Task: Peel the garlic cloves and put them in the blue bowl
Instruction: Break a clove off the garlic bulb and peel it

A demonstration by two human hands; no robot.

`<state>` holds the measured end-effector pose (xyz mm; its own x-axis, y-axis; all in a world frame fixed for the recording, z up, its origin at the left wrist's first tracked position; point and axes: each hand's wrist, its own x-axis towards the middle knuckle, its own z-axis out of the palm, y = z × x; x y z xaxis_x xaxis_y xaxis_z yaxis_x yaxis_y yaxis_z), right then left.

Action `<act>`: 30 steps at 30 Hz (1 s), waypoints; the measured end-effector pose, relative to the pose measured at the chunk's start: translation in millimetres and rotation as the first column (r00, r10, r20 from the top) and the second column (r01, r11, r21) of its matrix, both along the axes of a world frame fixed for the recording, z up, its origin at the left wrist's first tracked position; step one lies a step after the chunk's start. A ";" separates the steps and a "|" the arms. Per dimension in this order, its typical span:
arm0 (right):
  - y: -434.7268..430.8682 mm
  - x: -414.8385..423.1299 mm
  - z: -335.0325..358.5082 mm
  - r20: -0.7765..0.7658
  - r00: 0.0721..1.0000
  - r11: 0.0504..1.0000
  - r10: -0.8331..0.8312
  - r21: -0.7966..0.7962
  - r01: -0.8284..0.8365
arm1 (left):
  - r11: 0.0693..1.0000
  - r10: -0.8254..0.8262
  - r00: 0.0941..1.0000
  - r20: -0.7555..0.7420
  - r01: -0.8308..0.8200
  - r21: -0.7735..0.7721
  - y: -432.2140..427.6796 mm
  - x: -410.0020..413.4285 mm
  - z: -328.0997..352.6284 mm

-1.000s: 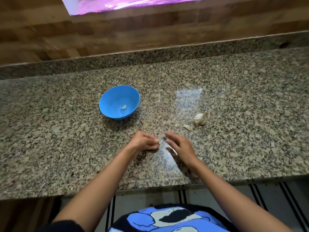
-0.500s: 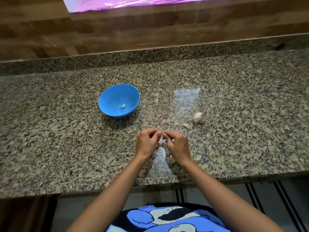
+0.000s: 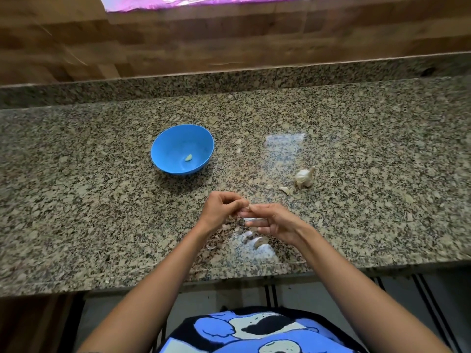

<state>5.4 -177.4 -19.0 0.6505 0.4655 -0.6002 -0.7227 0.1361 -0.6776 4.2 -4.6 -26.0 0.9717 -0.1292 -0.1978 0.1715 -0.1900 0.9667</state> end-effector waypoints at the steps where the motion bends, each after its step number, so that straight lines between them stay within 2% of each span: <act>1: -0.8 0.5 0.2 0.017 1.000 1.000 0.015 -0.014 -0.015 | 0.999 -0.007 1.000 0.007 0.007 0.036 1.1 0.0 -1.2; 3: -0.8 1.4 0.4 0.078 0.996 0.997 0.051 -0.060 -0.046 | 0.994 -0.029 0.999 0.020 0.026 0.104 3.0 -1.3 -2.0; 6: 0.8 2.6 -2.3 0.296 0.950 0.980 0.104 -0.196 -0.046 | 0.979 -0.082 0.996 0.028 0.075 0.190 2.6 -3.2 1.2; 8: 3.6 3.2 -3.3 0.435 0.886 0.939 0.158 -0.345 0.002 | 0.926 -0.168 0.980 0.108 0.120 0.358 3.8 -3.6 3.0; 10: 6.9 2.1 -6.4 0.576 0.782 0.859 0.239 -0.500 0.106 | 0.844 -0.273 0.943 0.190 0.141 0.517 3.8 -4.5 4.1; 12: 8.0 0.0 -12.3 0.729 0.566 0.749 0.384 -0.605 0.270 | 0.831 -0.278 0.946 0.166 0.150 0.536 1.1 -5.0 5.0; 13: 6.7 -0.4 -16.1 0.780 0.436 0.717 0.450 -0.606 0.344 | 0.865 -0.239 0.967 0.087 0.171 0.472 -0.6 -4.3 7.4; 15: 0.9 2.6 -19.3 0.828 0.201 0.723 0.523 -0.556 0.410 | 0.970 -0.149 0.971 -0.185 0.180 0.165 -2.1 0.4 15.5; 17: -6.6 11.1 -22.1 0.771 -0.047 0.703 0.635 -0.552 0.449 | 0.987 -0.135 0.879 -0.458 0.076 -0.144 -2.2 5.4 23.1; 18: -9.3 14.6 -23.8 0.730 -0.124 0.690 0.672 -0.557 0.462 | 0.979 -0.135 0.840 -0.525 0.033 -0.199 -2.4 6.5 23.6; 19: -10.7 16.9 -23.1 0.715 -0.117 0.676 0.689 -0.575 0.460 | 0.979 -0.132 0.839 -0.528 0.027 -0.201 -3.9 6.7 22.8; 20: -10.3 17.0 -18.7 0.741 0.004 0.672 0.672 -0.612 0.417 | 0.990 -0.128 0.895 -0.427 0.088 -0.114 -4.6 5.6 18.8; 21: -8.2 15.2 -12.4 0.774 0.250 0.711 0.582 -0.633 0.306 | 0.980 -0.156 0.964 -0.214 0.178 0.088 -4.9 4.4 14.5; 22: -7.4 14.0 -7.4 0.701 0.561 0.796 0.441 -0.594 0.116 | 0.920 -0.235 0.970 0.067 0.200 0.336 -3.8 3.3 9.0; 23: -7.1 12.4 -1.8 0.511 0.799 0.896 0.317 -0.437 -0.076 | 0.850 -0.345 0.877 0.335 0.140 0.508 -1.5 3.0 3.7; 24: -8.5 10.6 4.1 0.294 0.927 0.958 0.233 -0.231 -0.168 | 0.809 -0.441 0.738 0.511 0.080 0.582 1.1 4.3 -0.1; 25: -10.6 9.7 6.7 0.111 0.981 0.987 0.160 -0.044 -0.156 | 0.787 -0.511 0.616 0.599 0.055 0.615 4.2 7.4 -3.4; 26: -11.9 8.7 7.3 -0.004 0.995 0.992 0.103 0.075 -0.102 | 0.777 -0.546 0.540 0.640 0.041 0.628 5.7 9.5 -5.2; 27: -12.2 8.1 8.2 -0.045 0.996 0.990 0.078 0.122 -0.072 | 0.779 -0.546 0.534 0.645 0.039 0.626 5.0 9.9 -6.4; 28: -11.4 8.6 7.8 0.019 0.997 0.994 0.076 0.072 -0.078 | 0.795 -0.507 0.605 0.614 0.053 0.604 3.2 9.6 -5.4; 29: -10.1 9.3 5.4 0.196 0.974 0.991 0.116 -0.086 -0.101 | 0.833 -0.422 0.731 0.537 0.078 0.548 -0.2 7.4 -1.8; 30: -8.4 10.4 2.0 0.420 0.882 0.945 0.213 -0.318 -0.076 | 0.877 -0.328 0.863 0.384 0.127 0.463 -4.3 4.9 0.4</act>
<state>15.8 -185.8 -17.0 0.8173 0.4291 -0.3847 -0.3328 -0.1934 -0.9229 9.1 -8.8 -25.6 0.9188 -0.3630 0.1553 -0.3488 -0.5622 0.7498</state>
